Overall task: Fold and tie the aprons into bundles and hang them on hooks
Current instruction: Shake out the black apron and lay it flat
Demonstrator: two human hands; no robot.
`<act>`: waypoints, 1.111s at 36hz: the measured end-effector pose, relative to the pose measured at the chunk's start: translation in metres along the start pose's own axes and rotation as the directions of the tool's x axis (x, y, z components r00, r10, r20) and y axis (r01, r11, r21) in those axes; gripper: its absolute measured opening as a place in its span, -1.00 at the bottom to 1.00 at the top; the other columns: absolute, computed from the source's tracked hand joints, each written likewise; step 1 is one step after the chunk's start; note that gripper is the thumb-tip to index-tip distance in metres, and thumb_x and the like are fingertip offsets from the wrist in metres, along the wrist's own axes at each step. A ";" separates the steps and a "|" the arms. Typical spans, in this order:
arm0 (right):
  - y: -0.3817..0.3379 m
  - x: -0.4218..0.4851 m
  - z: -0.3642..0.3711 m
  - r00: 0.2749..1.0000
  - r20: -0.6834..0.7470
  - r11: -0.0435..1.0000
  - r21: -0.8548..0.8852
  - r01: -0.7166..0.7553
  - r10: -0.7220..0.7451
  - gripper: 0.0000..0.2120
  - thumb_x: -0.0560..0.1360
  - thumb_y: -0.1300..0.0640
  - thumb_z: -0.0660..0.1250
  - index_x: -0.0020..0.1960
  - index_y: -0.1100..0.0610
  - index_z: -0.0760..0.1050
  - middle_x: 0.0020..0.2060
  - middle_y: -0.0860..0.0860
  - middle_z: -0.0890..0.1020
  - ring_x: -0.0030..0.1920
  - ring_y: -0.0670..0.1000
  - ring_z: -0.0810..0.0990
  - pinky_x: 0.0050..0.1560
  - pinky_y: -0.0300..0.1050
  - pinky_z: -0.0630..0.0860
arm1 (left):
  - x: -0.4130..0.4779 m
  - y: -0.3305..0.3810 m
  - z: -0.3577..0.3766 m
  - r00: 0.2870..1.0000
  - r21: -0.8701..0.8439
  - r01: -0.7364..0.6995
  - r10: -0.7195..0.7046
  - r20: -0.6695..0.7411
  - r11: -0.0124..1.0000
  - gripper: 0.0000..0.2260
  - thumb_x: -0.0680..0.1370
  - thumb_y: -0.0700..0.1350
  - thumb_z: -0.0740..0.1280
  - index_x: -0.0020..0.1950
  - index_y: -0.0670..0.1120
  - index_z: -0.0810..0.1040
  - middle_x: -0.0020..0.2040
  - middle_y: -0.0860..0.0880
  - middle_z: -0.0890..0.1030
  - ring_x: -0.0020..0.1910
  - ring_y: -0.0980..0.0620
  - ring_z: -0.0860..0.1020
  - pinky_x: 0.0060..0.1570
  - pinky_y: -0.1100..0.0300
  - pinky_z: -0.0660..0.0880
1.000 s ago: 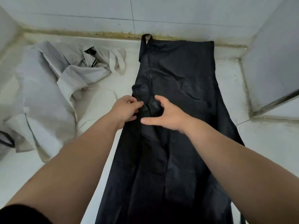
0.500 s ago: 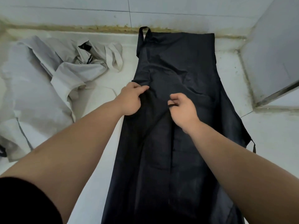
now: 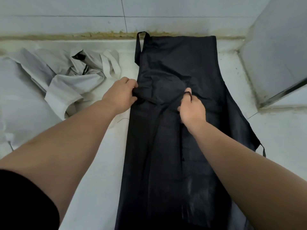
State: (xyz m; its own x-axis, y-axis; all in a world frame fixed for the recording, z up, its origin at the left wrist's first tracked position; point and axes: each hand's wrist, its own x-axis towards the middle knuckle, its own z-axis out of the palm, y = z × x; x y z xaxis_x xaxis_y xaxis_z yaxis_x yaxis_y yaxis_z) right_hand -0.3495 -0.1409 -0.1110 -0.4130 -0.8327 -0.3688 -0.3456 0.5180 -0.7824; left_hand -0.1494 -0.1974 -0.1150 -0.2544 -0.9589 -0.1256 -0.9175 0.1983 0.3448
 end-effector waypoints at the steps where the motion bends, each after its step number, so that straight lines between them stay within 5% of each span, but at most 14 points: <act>1: -0.003 0.000 -0.001 1.000 0.014 1.000 -0.011 -0.003 0.003 -0.47 0.59 -0.23 -0.09 -0.05 0.13 0.47 -0.03 0.11 0.63 0.03 0.14 0.58 0.14 0.16 0.51 | 0.000 0.001 0.001 1.000 -0.024 0.025 -0.025 0.002 0.999 -0.65 0.54 -0.16 0.36 0.30 -0.17 0.42 0.25 -0.19 0.43 0.19 -0.18 0.45 0.18 0.01 0.40; 5: -0.008 0.003 -0.006 0.994 0.104 0.988 -0.142 0.059 -0.044 -0.53 0.60 -0.21 -0.03 -0.11 0.13 0.45 -0.12 0.04 0.60 -0.04 0.11 0.57 0.05 0.02 0.52 | 0.003 0.003 0.007 0.997 -0.065 0.059 -0.062 -0.048 0.996 -0.70 0.55 -0.14 0.33 0.25 -0.18 0.45 0.15 -0.20 0.50 0.11 -0.18 0.50 0.10 0.02 0.42; 10: -0.013 0.001 -0.010 0.883 0.458 0.790 -0.503 0.352 -0.102 -0.73 0.48 -0.10 0.35 -0.10 0.09 0.41 -0.17 -0.12 0.47 -0.09 -0.06 0.44 -0.11 -0.21 0.32 | 0.005 0.001 0.011 0.992 -0.133 -0.052 0.035 -0.124 0.990 -0.82 0.57 -0.18 0.30 0.14 -0.14 0.61 0.08 -0.13 0.57 0.01 -0.10 0.55 0.03 0.15 0.42; 16: -0.008 0.012 -0.007 0.905 0.418 0.843 -0.457 0.283 -0.077 -0.86 0.56 0.07 0.29 -0.13 0.11 0.45 -0.22 -0.07 0.51 -0.12 -0.05 0.46 -0.15 -0.22 0.32 | 0.010 -0.008 0.002 0.968 -0.166 -0.216 0.189 -0.168 0.962 -0.84 0.56 -0.24 0.31 0.00 -0.08 0.68 0.01 0.06 0.56 0.05 -0.11 0.53 0.08 -0.03 0.49; 21: -0.008 0.015 -0.004 0.897 0.437 0.825 -0.483 0.293 -0.063 -0.86 0.56 0.08 0.29 -0.15 0.09 0.42 -0.17 -0.05 0.52 -0.09 -0.03 0.47 -0.11 -0.20 0.33 | 0.021 0.000 -0.012 0.972 -0.200 -0.233 0.225 -0.060 0.952 -0.81 0.57 -0.29 0.28 -0.01 -0.10 0.67 -0.10 -0.07 0.62 -0.13 -0.05 0.53 -0.12 0.25 0.36; 25: -0.011 0.015 -0.003 0.900 0.435 0.836 -0.483 0.262 -0.031 -0.87 0.58 0.10 0.26 -0.11 0.12 0.42 -0.13 -0.03 0.51 -0.05 0.00 0.49 -0.09 -0.20 0.34 | 0.029 0.002 -0.021 0.977 -0.228 -0.081 0.122 0.173 0.970 -0.86 0.61 -0.23 0.22 0.08 -0.06 0.53 -0.11 0.04 0.54 -0.22 0.09 0.50 -0.33 0.56 0.29; 28: -0.013 0.015 -0.002 0.903 0.430 0.837 -0.491 0.242 -0.009 -0.87 0.59 0.10 0.25 -0.09 0.14 0.41 -0.04 0.00 0.54 0.02 0.02 0.51 -0.06 -0.21 0.35 | 0.035 -0.001 -0.033 0.893 -0.034 -0.093 0.099 0.440 0.995 -0.85 0.62 -0.19 0.20 0.13 -0.04 0.51 -0.02 0.06 0.53 -0.09 0.10 0.47 -0.25 0.45 0.31; 31: -0.014 0.015 -0.001 0.905 0.425 0.827 -0.505 0.245 -0.008 -0.88 0.59 0.11 0.25 -0.04 0.16 0.45 0.05 0.04 0.58 0.08 0.04 0.52 -0.06 -0.22 0.34 | 0.045 0.003 -0.045 0.847 0.165 -0.176 0.064 0.528 0.971 -0.85 0.63 -0.14 0.19 0.03 0.06 0.51 -0.01 0.07 0.55 0.04 0.04 0.46 -0.02 0.23 0.32; 36: -0.013 0.016 0.000 0.909 0.416 0.818 -0.518 0.250 -0.015 -0.89 0.59 0.12 0.25 -0.05 0.16 0.43 0.02 0.06 0.58 0.02 0.04 0.51 -0.06 -0.21 0.35 | 0.053 0.003 -0.054 0.907 0.370 -0.257 0.090 0.412 0.893 -0.67 0.61 0.00 0.13 -0.22 0.43 0.40 -0.09 0.07 0.46 0.09 -0.14 0.35 0.18 -0.09 0.30; 40: -0.011 0.015 0.001 0.912 0.408 0.801 -0.531 0.277 -0.045 -0.87 0.60 0.12 0.22 -0.01 0.19 0.45 0.07 0.07 0.57 0.00 0.02 0.48 -0.06 -0.25 0.33 | 0.041 0.012 -0.047 0.944 0.543 -0.322 0.221 0.244 0.776 -0.70 0.59 -0.23 0.15 0.09 0.15 0.49 0.14 0.06 0.50 0.20 -0.08 0.30 0.21 0.00 0.20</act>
State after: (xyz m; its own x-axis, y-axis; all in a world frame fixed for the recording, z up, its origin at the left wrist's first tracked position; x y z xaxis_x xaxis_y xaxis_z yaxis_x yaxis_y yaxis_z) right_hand -0.3508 -0.1595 -0.1090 -0.0176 -0.8623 -0.5061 -0.8386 0.2884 -0.4622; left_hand -0.1567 -0.2434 -0.0725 -0.5176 -0.8120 -0.2697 -0.7958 0.5726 -0.1971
